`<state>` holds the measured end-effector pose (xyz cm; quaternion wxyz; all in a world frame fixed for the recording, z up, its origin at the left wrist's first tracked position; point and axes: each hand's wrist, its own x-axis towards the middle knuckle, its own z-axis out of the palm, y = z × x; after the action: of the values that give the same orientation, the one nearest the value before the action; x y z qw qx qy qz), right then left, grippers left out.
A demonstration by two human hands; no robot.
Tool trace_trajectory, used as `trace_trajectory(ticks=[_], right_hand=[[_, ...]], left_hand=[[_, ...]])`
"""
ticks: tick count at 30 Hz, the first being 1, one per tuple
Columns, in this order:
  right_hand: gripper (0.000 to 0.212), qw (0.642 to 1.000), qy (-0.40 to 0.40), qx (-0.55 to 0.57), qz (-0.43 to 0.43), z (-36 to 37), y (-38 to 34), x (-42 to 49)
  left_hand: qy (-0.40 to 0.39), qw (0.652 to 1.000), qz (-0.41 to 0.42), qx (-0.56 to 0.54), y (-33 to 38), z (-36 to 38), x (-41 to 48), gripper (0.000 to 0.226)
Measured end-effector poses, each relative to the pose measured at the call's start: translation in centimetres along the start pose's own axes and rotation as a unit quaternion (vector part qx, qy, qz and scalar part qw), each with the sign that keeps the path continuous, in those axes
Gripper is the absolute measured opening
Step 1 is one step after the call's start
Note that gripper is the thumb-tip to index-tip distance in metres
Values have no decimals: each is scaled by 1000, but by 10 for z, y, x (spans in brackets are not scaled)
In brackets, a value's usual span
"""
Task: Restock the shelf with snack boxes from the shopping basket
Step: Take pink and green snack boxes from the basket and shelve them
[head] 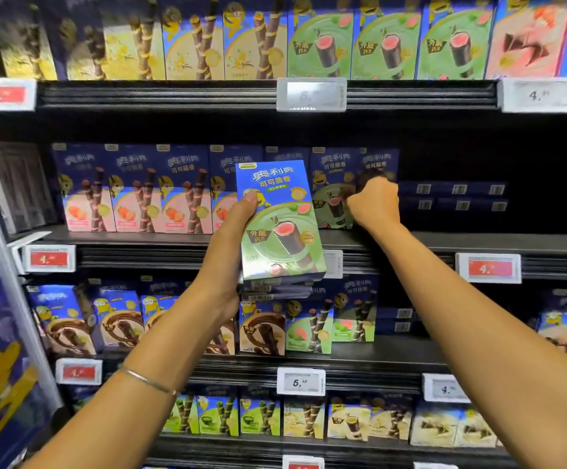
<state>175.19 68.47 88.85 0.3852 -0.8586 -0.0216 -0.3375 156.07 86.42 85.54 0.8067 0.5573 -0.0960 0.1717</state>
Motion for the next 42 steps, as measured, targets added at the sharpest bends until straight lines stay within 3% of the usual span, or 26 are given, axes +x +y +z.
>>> trace_trajectory(ticks=[10, 12, 14, 19, 21, 23, 26, 29, 34, 39, 42], right_hand=[[8, 1000, -13, -9, 7, 3, -1, 2], [20, 1000, -22, -5, 4, 0, 0, 3], [29, 1000, -28, 10, 5, -4, 3, 2], [25, 995, -5, 100, -21, -31, -9, -24], [30, 977, -46, 204, -41, -49, -21, -48], [42, 942, -147, 298, -36, -69, -34, -77], [60, 924, -259, 280, -37, -87, -46, -110], [55, 949, -226, 210, -70, -88, -49, -121], [45, 943, -227, 239, -46, -89, -37, -116], [33, 938, -213, 272, -35, -103, -25, -108], [29, 938, -128, 323, -19, -115, -11, -99]], left_hand=[[-17, 1000, 3, 2, -5, -2, 4, 36], [-21, 1000, 4, 3, -8, -2, 5, 37], [-23, 1000, 5, 2, -9, -1, 5, 38], [-24, 1000, 12, -6, -14, -3, 10, 42], [-33, 999, 15, -18, -17, -1, 10, 43], [-33, 999, 19, -28, -19, 1, 9, 43], [-24, 999, 16, -43, -20, 8, 6, 29], [-22, 999, -2, -42, -19, 15, 5, 48], [-21, 999, -19, 33, -20, 22, 3, 75], [11, 996, -14, 87, -23, 24, 4, 60], [54, 996, -8, 66, -25, 18, 9, 45]])
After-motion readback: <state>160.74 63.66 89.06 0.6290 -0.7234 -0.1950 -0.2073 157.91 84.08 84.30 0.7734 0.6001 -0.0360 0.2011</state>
